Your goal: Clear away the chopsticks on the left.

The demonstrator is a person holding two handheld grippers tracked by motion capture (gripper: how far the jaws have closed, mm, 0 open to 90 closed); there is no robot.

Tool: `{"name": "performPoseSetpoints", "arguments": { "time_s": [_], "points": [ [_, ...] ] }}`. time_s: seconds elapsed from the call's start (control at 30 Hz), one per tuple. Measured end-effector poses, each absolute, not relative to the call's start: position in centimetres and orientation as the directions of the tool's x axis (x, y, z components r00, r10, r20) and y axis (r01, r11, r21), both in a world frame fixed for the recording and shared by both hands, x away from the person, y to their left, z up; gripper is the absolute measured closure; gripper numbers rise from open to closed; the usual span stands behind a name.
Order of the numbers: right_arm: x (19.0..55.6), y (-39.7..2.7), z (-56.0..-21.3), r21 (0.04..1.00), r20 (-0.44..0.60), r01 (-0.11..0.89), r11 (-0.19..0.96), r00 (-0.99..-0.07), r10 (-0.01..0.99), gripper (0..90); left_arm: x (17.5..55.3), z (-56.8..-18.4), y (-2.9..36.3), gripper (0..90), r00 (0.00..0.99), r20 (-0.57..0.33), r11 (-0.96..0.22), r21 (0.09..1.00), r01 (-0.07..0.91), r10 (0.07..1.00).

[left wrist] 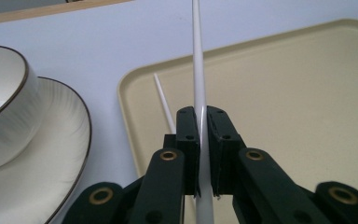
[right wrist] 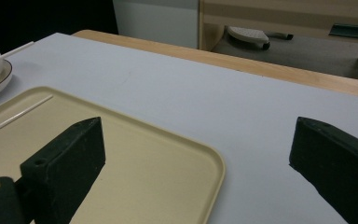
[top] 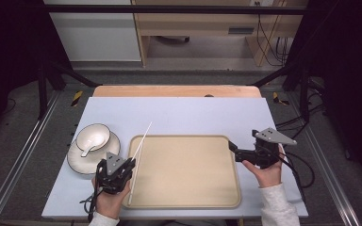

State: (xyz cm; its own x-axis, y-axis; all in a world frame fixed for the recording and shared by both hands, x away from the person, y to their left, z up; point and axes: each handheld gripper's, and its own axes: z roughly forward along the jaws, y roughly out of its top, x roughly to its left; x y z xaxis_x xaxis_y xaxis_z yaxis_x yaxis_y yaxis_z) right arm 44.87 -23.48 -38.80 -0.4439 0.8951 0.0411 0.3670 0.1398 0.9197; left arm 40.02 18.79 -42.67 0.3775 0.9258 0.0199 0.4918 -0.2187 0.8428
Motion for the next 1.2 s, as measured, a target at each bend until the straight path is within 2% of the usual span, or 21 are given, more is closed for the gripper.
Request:
{"name": "performPoseSetpoints", "arguments": {
  "time_s": [0.53,1.2],
  "points": [
    [44.7,-23.7,-38.6,0.924,0.047,0.360,0.130,-0.444,0.895,3.9,40.1,-44.5,15.6,84.2,0.332,-0.042,-0.144,0.844,0.517,0.942],
    [44.9,-23.5,-38.9,0.918,0.039,0.368,0.146,-0.451,0.892,4.0,39.9,-47.5,14.2,84.1,0.308,-0.041,-0.153,0.801,0.579,0.950]
  ]
}}
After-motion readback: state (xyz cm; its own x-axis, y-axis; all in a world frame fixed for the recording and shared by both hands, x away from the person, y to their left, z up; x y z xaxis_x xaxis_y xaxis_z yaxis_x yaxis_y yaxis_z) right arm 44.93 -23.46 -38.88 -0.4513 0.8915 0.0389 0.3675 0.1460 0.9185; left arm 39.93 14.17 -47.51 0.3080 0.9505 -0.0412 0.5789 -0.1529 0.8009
